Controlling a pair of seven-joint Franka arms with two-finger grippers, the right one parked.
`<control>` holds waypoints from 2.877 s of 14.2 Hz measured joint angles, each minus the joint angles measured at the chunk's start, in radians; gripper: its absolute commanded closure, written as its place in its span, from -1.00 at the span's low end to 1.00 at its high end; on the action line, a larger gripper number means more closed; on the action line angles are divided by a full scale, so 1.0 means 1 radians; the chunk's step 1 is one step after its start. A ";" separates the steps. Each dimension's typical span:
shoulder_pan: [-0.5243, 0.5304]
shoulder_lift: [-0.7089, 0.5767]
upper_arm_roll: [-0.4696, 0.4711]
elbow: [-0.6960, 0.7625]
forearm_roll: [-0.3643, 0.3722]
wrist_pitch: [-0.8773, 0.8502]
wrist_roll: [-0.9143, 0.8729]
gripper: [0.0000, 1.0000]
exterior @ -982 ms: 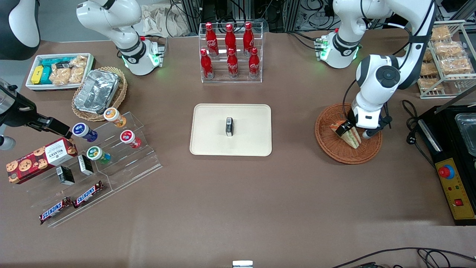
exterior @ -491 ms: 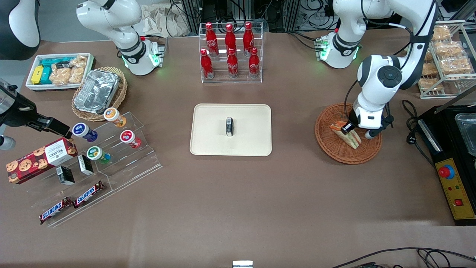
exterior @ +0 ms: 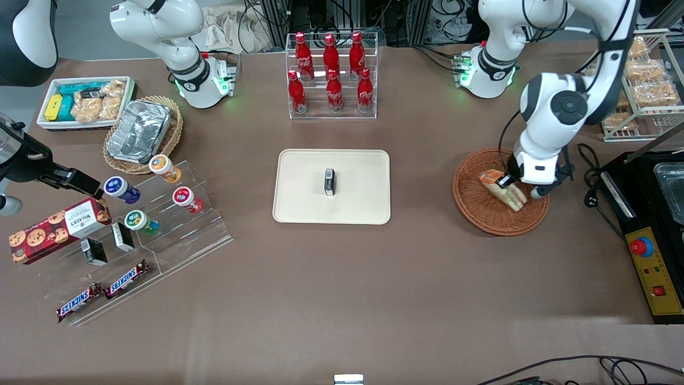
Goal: Place sandwich from basket to tray
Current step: 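Lift the sandwich out of the basket with the left gripper, then carry the held sandwich over the cream tray beside the black box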
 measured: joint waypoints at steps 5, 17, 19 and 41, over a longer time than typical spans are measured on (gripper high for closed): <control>0.013 -0.046 0.018 0.375 -0.001 -0.536 0.288 1.00; 0.040 -0.040 0.024 0.665 -0.084 -0.894 0.766 1.00; 0.039 -0.038 0.022 0.665 -0.112 -0.894 0.760 1.00; -0.534 0.286 -0.049 0.462 -0.249 -0.145 0.107 1.00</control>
